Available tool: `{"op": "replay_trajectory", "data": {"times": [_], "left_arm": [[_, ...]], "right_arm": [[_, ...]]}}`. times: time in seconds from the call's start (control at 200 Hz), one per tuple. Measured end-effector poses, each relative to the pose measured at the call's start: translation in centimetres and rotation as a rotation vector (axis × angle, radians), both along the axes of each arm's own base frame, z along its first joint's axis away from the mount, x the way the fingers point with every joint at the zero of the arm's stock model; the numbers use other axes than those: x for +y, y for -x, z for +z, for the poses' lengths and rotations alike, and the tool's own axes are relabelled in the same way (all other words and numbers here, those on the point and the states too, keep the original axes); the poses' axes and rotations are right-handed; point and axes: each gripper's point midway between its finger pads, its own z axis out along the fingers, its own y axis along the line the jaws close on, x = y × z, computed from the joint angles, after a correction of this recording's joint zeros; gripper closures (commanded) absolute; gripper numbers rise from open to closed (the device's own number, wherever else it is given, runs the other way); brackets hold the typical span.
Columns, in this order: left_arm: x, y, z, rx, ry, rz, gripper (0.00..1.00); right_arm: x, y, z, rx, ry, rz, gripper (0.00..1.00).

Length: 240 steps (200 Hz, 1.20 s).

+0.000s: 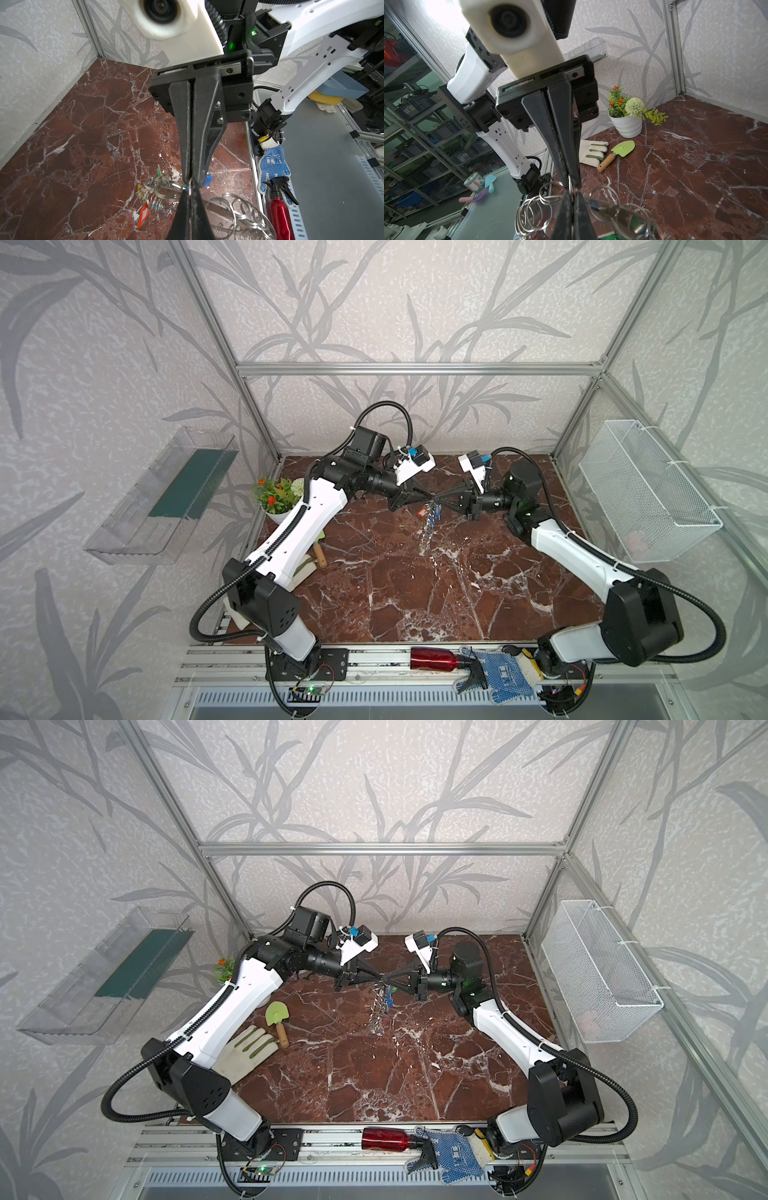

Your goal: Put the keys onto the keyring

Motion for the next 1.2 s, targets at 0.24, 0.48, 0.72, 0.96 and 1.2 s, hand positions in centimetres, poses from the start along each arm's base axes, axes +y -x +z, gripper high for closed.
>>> {"op": "replay_trajectory", "data": {"times": [0.24, 0.48, 0.72, 0.96, 1.2], "left_arm": [[-0.1, -0.4, -0.6, 0.006, 0.032, 0.048, 1.00], [0.1, -0.5, -3.1, 0.026, 0.145, 0.169, 1.00], [-1.0, 1.2, -0.9, -0.090, 0.283, 0.200, 1.00], [-2.1, 1.5, 0.2, -0.146, 0.417, 0.250, 1.00], [-2.2, 1.0, 2.0, -0.176, 0.516, 0.292, 1.00]], "right_arm": [[-0.2, -0.4, 0.1, 0.003, -0.001, -0.023, 0.68], [-3.2, -2.0, 3.2, -0.008, -0.059, -0.141, 0.55], [-4.0, -1.9, 3.1, 0.024, -0.057, -0.206, 0.46], [-3.7, -2.0, 2.3, 0.058, -0.051, -0.198, 0.48], [-3.4, -1.9, 2.4, 0.090, -0.081, -0.155, 0.55]]}}
